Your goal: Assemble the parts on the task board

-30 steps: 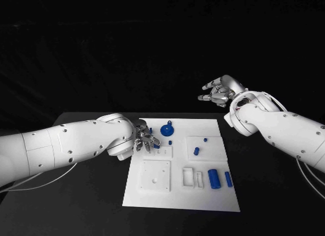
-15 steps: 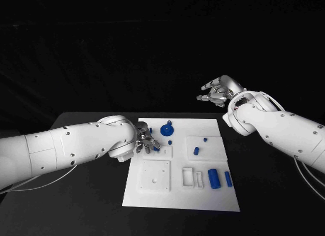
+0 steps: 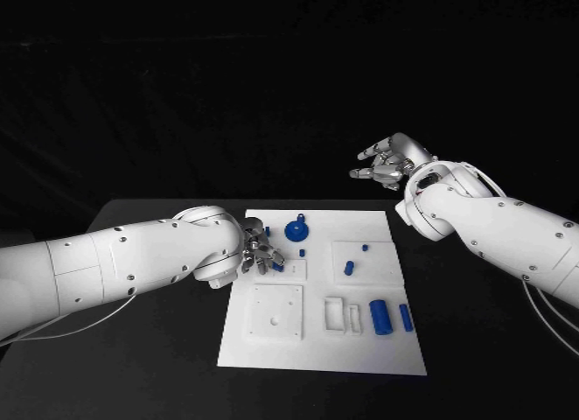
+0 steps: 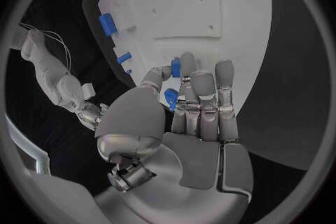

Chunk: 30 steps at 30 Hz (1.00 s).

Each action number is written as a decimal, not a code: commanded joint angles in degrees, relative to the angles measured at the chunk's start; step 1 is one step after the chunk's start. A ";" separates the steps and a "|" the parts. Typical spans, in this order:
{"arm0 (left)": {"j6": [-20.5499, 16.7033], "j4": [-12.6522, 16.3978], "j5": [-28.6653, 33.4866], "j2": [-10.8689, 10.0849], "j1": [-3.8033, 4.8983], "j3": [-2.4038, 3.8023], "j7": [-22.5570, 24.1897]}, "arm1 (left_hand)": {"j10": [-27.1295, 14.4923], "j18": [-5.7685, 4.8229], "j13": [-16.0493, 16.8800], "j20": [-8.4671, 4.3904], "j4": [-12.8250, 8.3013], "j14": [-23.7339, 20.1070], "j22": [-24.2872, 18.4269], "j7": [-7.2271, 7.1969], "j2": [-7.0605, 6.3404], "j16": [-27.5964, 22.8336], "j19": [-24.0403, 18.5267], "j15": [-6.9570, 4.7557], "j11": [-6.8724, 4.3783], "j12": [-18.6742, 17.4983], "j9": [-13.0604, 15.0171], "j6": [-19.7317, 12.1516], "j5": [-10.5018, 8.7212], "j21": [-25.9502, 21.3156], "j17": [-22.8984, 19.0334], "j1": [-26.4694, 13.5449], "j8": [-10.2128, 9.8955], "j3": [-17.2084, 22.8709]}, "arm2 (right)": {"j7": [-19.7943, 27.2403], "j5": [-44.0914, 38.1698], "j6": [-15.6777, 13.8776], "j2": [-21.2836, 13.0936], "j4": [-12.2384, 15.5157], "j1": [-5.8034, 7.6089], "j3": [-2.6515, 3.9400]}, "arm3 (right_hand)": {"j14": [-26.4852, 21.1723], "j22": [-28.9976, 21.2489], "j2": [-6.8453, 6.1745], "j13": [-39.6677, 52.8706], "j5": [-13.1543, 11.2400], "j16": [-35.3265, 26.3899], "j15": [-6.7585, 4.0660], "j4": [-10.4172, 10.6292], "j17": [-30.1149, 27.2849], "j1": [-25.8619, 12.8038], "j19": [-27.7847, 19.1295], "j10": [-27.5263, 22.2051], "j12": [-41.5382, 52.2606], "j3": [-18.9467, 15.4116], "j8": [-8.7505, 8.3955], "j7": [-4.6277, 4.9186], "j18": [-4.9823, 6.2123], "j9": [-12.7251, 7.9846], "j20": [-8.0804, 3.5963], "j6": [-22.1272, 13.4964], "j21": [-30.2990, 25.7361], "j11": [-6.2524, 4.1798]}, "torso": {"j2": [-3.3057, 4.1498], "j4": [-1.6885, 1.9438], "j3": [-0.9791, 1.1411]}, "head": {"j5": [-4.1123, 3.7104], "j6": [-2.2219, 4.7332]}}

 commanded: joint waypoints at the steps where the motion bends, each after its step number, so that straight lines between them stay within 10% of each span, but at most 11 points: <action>1: 1.48 -0.05 -0.76 0.20 -0.30 -0.11 0.07 | 2.70 -0.10 0.02 -0.22 -9.40 0.15 0.10 -1.98 0.51 -0.02 0.21 -0.26 -0.27 0.28 0.04 2.38 0.36 0.24 0.09 0.07 0.19 9.07 | -0.28 -0.75 0.54 0.13 0.01 0.04 0.03 | 0.24 6.22 -0.34 -0.05 -0.40 -0.17 0.11 0.24 -0.07 0.14 3.09 0.25 -0.24 -0.01 -0.16 -0.17 0.68 -0.04 0.17 0.32 -0.38 -0.13 | -0.02 0.01 0.02 | -0.01 -0.04; 21: 1.19 -0.25 -1.62 0.58 -0.38 -0.10 0.34 | 2.70 -0.16 -0.01 -0.17 -9.37 0.18 0.07 -1.97 0.51 -0.10 1.58 -0.23 -0.27 0.27 0.08 2.37 0.35 -1.92 0.18 0.07 0.19 9.11 | -0.45 -0.87 0.72 0.35 0.00 0.03 0.03 | 0.29 6.21 -0.32 -0.13 -0.47 -0.19 0.09 0.27 -0.06 0.14 3.13 0.29 -0.17 0.08 -0.16 -0.18 0.69 -0.03 0.15 0.40 -0.43 -0.14 | -0.01 0.03 0.05 | -0.09 0.07; 30: 0.11 1.08 -1.59 -0.31 -0.39 -0.04 0.34 | 2.73 -0.43 -0.11 -0.22 -9.49 0.48 8.36 -2.03 0.32 -0.24 3.99 -0.27 -0.34 0.57 0.02 2.58 0.61 -8.41 0.40 0.13 0.18 9.17 | -0.48 -0.89 0.66 0.38 -0.11 0.03 0.03 | 0.29 6.21 -0.32 -0.13 -0.47 -0.19 0.09 0.27 -0.06 0.14 3.13 0.29 -0.17 0.08 -0.16 -0.18 0.69 -0.03 0.15 0.40 -0.43 -0.14 | -0.05 -0.01 0.04 | -0.27 0.12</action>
